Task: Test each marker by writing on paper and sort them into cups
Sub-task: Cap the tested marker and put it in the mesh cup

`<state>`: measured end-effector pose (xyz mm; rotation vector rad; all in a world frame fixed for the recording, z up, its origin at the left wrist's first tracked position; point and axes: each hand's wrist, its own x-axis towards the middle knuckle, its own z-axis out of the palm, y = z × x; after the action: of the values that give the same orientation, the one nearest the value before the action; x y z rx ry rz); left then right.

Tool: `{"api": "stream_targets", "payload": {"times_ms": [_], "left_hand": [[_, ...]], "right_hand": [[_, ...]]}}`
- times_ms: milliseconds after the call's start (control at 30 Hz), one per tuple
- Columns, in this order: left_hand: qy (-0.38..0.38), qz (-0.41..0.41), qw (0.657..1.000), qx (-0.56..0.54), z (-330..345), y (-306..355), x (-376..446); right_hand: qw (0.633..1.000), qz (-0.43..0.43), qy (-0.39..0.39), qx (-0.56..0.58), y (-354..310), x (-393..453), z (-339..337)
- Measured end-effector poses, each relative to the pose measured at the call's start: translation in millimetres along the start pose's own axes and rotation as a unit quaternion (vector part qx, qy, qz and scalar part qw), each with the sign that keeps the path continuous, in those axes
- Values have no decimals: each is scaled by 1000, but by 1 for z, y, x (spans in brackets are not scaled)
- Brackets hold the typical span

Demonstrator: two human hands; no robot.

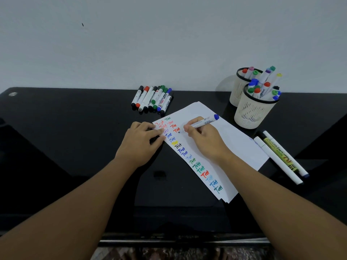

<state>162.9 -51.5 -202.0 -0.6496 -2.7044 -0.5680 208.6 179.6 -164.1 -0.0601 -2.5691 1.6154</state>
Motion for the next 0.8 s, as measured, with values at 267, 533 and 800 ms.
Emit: {"api": "stream_targets", "payload": {"times_ms": [267,533,800], "left_hand": [[-2,-6,1000,-2,0,0,0],[2,-5,1000,-6,1,-1,1],[-5,-10,1000,-8,1,-2,1]], "right_hand": [[1000,0,-25,-19,1,-1,1],[999,7,-11,-34,-4,-3,1],[999,13,-8,-38,-4,-4,-2]]}}
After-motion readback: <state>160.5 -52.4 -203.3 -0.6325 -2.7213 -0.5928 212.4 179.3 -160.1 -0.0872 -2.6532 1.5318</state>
